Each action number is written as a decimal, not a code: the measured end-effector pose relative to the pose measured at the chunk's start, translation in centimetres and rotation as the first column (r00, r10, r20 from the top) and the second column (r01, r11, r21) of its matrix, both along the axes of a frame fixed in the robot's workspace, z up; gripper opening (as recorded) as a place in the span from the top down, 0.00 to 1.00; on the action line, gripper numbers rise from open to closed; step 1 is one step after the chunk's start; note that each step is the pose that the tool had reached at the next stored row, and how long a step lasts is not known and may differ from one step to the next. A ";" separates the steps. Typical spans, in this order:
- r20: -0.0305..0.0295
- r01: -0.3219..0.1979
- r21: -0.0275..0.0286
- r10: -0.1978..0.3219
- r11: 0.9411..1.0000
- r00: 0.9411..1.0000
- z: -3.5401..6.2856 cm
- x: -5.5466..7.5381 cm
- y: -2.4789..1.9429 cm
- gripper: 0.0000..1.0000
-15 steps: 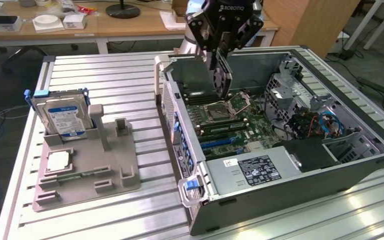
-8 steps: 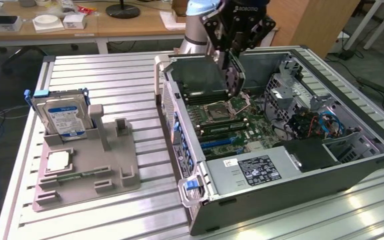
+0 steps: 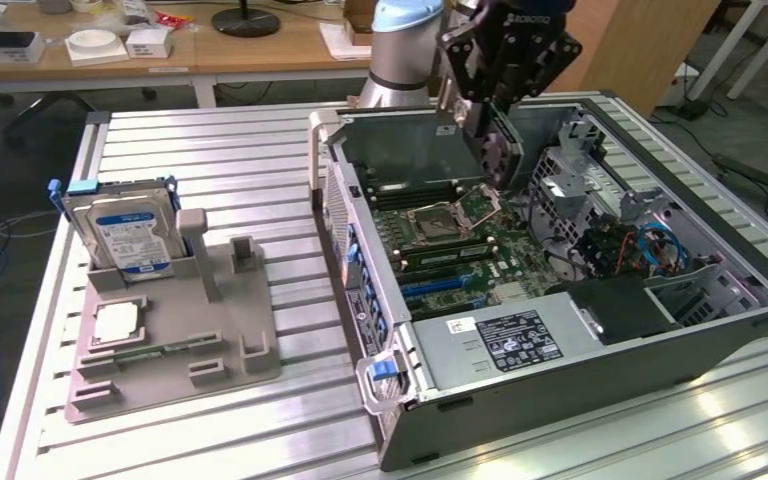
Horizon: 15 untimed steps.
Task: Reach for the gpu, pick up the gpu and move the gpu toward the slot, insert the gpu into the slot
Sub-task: 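Pick up the gpu and move the gpu toward the slot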
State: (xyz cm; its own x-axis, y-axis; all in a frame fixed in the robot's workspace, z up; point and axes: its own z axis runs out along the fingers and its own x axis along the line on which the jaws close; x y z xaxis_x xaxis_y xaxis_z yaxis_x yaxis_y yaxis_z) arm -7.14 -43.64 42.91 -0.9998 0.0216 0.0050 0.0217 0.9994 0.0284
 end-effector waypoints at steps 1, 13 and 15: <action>0.000 0.000 0.000 0.000 1.000 1.000 -0.01 0.4 0.00 0.74; 0.000 0.000 0.000 0.000 1.000 1.000 -0.15 4.6 0.00 0.74; 0.000 0.000 0.000 0.000 1.000 1.000 -0.17 5.2 0.00 0.74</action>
State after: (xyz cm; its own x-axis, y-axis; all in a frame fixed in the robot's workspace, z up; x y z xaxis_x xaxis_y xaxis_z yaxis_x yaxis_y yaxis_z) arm -1.98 -43.64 42.74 -0.9998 0.0212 0.0047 0.0213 0.9994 0.0283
